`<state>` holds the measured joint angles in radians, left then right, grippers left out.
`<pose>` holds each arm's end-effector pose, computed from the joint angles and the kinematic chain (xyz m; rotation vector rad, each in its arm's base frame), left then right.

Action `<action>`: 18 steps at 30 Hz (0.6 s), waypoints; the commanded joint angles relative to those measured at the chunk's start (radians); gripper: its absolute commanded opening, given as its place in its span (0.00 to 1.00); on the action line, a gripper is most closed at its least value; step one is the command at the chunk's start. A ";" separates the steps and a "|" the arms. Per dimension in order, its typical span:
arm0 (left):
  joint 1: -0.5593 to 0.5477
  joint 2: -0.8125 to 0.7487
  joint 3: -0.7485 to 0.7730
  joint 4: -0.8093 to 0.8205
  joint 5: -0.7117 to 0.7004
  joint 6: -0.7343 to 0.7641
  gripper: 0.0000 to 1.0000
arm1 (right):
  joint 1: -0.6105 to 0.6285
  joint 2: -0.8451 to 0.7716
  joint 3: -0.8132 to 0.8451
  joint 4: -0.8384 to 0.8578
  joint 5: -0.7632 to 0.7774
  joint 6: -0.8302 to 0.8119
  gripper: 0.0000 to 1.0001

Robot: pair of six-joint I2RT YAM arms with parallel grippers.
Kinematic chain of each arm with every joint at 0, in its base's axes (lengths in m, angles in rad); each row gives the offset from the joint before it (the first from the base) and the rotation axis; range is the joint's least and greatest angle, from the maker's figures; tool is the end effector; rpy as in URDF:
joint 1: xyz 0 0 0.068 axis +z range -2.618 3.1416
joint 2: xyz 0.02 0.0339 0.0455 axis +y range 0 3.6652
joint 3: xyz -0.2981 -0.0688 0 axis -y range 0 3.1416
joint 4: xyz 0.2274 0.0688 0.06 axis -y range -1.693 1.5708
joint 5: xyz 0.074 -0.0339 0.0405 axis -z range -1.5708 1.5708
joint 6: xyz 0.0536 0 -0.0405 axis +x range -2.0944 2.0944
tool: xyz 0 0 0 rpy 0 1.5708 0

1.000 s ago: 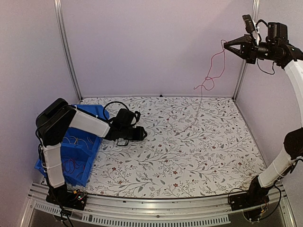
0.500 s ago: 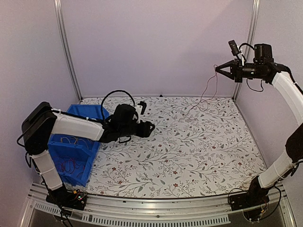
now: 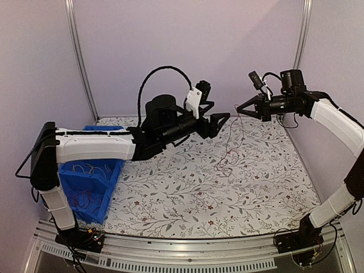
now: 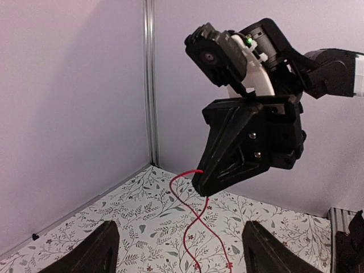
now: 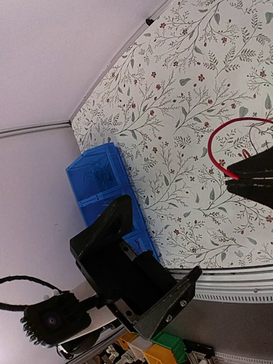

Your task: Untangle the cables

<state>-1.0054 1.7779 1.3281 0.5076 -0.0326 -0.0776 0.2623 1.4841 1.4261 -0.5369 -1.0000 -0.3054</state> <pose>0.2370 -0.3702 0.3678 0.6793 1.4184 -0.8367 0.2877 0.1239 0.3995 -1.0847 1.7071 1.0388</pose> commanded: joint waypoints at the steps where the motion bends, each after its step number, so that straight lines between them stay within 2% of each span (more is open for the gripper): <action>1: -0.037 0.139 0.152 -0.067 0.017 0.076 0.75 | 0.021 -0.030 -0.009 0.051 -0.009 0.044 0.00; 8: -0.040 0.277 0.297 -0.152 0.004 0.128 0.63 | 0.022 -0.037 -0.024 0.077 -0.062 0.090 0.00; 10: -0.039 0.291 0.314 -0.161 0.000 0.140 0.54 | 0.023 -0.034 -0.024 0.078 -0.065 0.093 0.00; 12: -0.036 0.294 0.318 -0.159 -0.014 0.140 0.39 | 0.023 -0.032 -0.024 0.078 -0.068 0.093 0.00; 15: -0.028 0.288 0.306 -0.146 -0.031 0.118 0.04 | 0.022 -0.026 -0.022 0.075 -0.068 0.090 0.00; 17: -0.022 0.276 0.286 -0.127 -0.049 0.102 0.00 | 0.023 -0.023 -0.024 0.070 -0.067 0.083 0.00; 18: -0.017 0.267 0.275 -0.119 -0.051 0.087 0.00 | 0.022 -0.023 -0.025 0.066 -0.064 0.081 0.05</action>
<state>-1.0332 2.0789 1.6047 0.3546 -0.0547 0.0345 0.2810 1.4780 1.4082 -0.4801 -1.0519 -0.2241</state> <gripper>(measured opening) 0.011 0.016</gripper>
